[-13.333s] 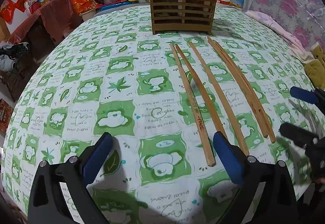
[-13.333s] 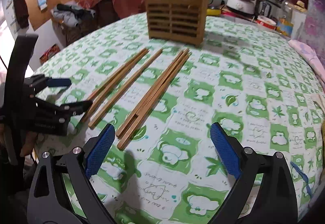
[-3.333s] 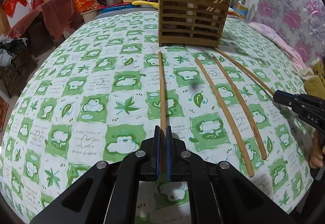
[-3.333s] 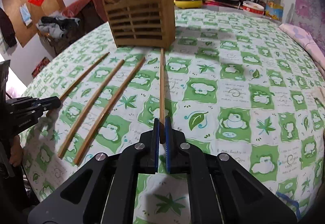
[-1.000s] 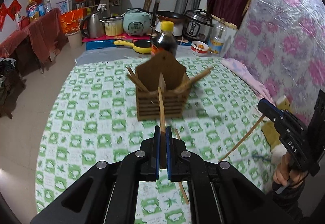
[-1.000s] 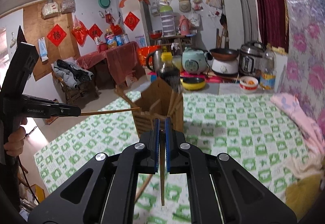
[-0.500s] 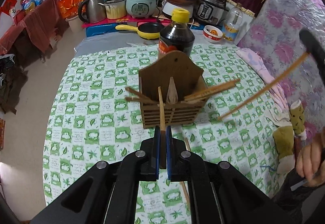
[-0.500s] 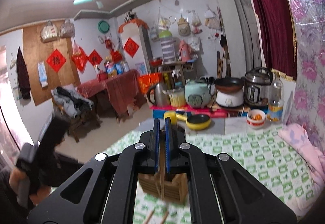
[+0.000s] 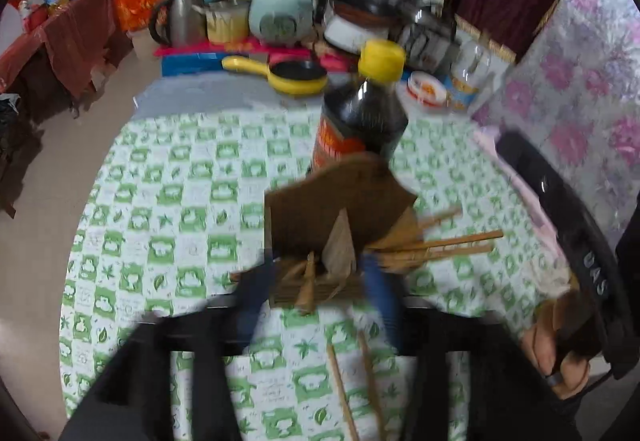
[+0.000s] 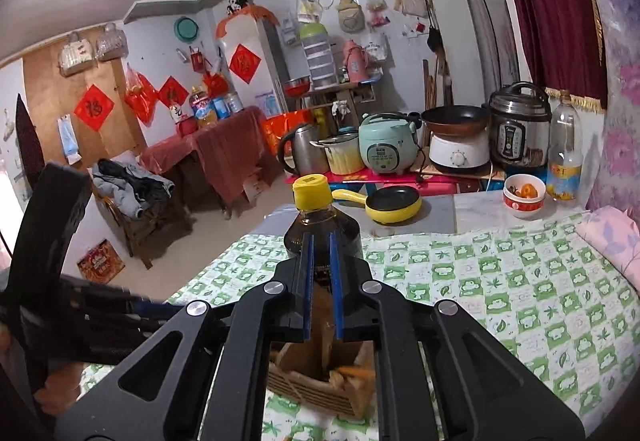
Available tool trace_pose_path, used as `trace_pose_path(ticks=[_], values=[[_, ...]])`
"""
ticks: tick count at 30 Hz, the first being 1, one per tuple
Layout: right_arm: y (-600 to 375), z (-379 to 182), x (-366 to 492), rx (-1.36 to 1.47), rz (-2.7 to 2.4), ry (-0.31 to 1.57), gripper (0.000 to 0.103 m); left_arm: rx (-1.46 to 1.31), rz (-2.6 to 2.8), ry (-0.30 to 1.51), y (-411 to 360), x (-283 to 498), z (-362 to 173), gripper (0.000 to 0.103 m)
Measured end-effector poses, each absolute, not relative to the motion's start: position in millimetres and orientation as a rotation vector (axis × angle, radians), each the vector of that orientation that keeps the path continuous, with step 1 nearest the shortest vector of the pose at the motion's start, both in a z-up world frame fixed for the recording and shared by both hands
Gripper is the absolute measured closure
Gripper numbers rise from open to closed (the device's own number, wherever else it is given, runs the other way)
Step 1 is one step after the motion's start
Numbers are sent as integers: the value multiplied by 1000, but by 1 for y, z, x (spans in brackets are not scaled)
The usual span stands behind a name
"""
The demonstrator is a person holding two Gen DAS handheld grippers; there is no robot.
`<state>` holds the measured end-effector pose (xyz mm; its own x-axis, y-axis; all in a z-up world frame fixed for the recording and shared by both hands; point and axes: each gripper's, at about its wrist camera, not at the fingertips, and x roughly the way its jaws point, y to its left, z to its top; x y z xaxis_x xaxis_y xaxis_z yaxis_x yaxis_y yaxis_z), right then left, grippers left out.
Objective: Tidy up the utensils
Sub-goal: 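Raise both chopsticks into the wooden holder and open both tools to release them, then withdraw both open tools from the holder toward the last loose chopsticks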
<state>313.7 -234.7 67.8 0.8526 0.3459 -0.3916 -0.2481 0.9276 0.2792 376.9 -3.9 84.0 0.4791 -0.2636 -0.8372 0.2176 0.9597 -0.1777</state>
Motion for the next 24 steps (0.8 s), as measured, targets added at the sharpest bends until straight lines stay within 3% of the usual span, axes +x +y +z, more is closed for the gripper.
trace_pose_path(ticks=[3, 6, 8, 9, 12, 24], values=[[-243, 83, 288, 206, 299, 401, 78, -26, -274, 970, -2, 363, 99, 38], [-247, 93, 261, 197, 291, 369, 58, 15, -229, 905, -1, 341, 114, 25], [-249, 95, 243, 196, 286, 355, 37, 47, -186, 856, 1, 326, 121, 20], [-249, 95, 232, 193, 283, 351, 33, 63, -168, 834, 2, 316, 122, 17], [-250, 90, 191, 188, 276, 338, 30, 85, -129, 771, 5, 282, 122, 11], [-246, 47, 77, 135, 235, 325, 10, 122, -49, 558, 0, 137, 76, 6]])
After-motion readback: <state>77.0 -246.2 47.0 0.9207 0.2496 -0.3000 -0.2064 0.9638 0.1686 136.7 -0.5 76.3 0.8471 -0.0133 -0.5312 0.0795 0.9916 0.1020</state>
